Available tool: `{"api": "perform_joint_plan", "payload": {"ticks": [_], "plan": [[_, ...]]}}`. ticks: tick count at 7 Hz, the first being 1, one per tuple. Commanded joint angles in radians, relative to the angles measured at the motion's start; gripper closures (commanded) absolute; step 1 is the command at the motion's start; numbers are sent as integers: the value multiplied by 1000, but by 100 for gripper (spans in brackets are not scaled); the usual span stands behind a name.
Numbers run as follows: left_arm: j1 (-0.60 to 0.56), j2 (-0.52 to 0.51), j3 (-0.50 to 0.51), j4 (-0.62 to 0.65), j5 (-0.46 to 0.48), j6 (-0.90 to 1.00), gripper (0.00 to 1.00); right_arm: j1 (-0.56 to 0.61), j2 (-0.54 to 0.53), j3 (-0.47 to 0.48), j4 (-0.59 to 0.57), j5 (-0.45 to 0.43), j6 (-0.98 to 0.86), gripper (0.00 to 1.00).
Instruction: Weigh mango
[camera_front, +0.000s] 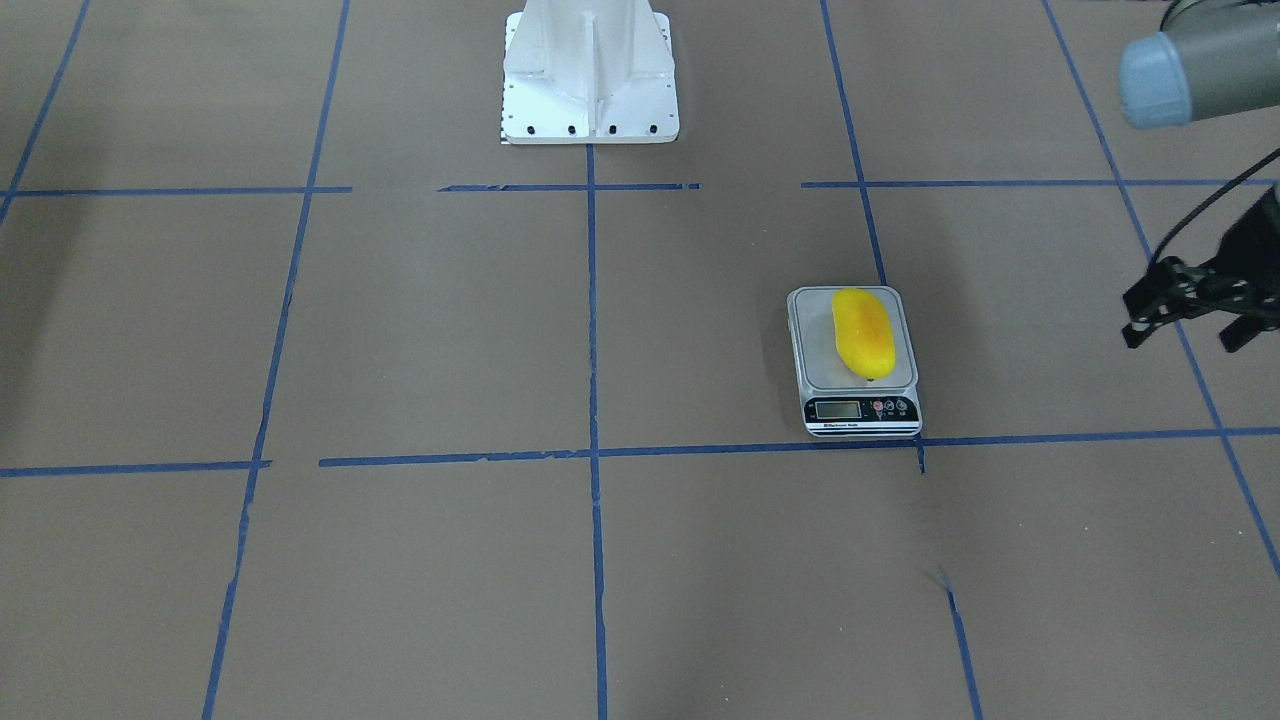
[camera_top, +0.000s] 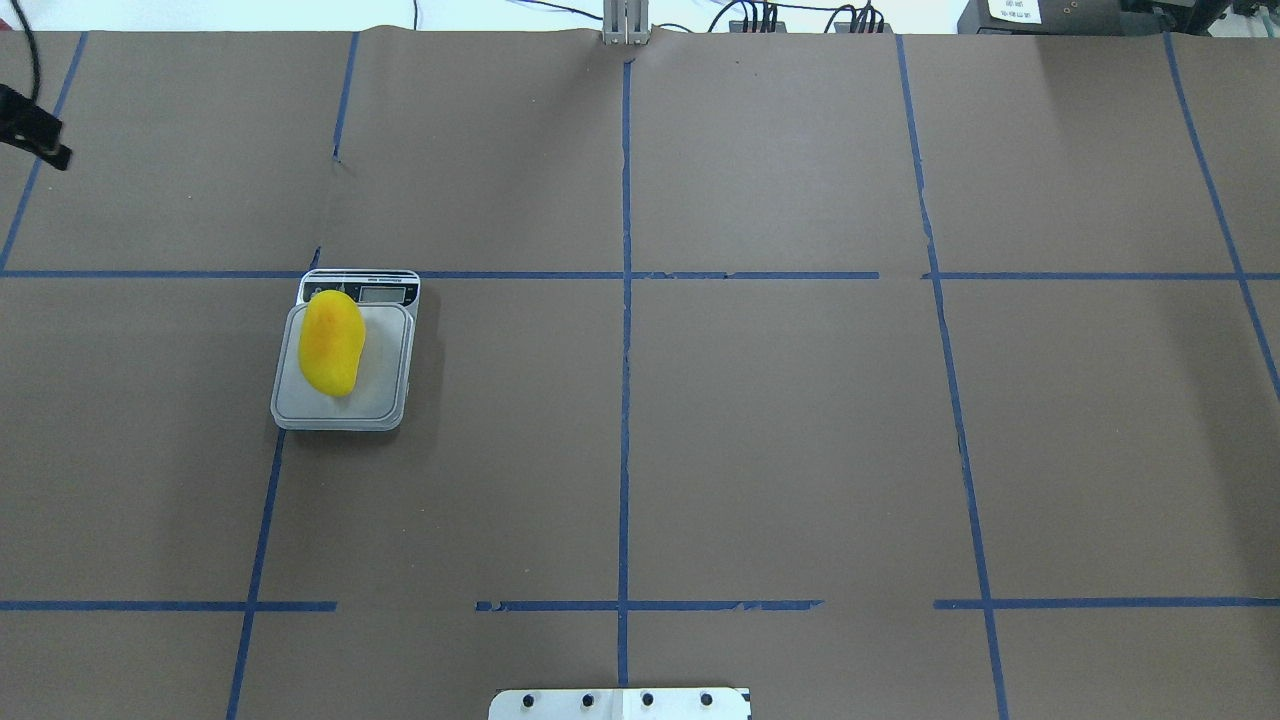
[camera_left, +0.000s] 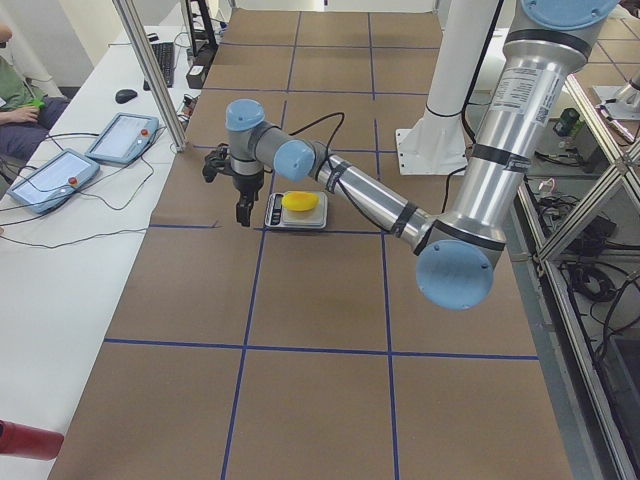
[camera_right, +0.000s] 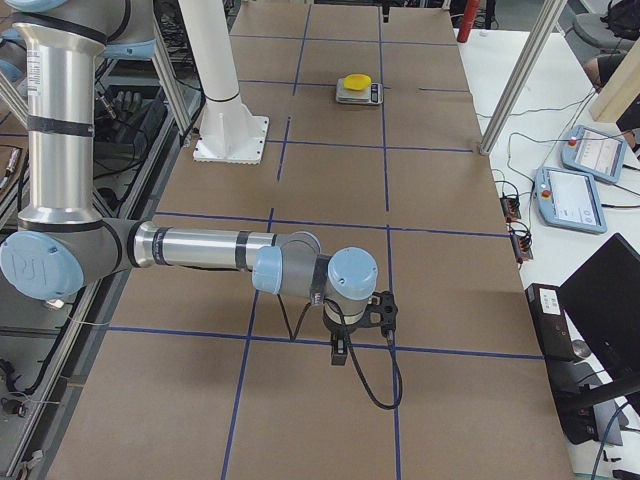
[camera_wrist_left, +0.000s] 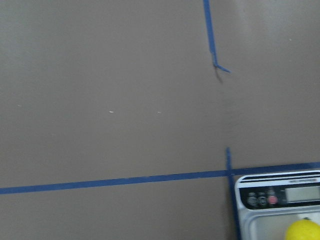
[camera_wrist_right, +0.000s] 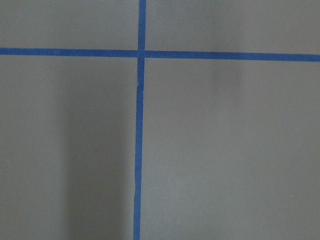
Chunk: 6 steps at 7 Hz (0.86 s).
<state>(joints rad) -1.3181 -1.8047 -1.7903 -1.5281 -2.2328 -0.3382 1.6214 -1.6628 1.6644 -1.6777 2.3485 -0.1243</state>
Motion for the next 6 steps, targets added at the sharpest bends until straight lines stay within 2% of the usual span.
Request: {"api": "perform_joint_plan", "payload": {"ticks": [1, 2, 3, 6], "plan": [[-177, 117, 93, -6, -69, 314, 0, 0, 0, 0, 0, 0, 0, 0], [-260, 167, 173, -18, -73, 485, 0, 0, 0, 0, 0, 0, 0, 0], [-304, 179, 211, -15, -71, 537, 0, 0, 0, 0, 1, 0, 0, 0], [-306, 182, 264, -3, -85, 533, 0, 0, 0, 0, 0, 0, 0, 0]]}}
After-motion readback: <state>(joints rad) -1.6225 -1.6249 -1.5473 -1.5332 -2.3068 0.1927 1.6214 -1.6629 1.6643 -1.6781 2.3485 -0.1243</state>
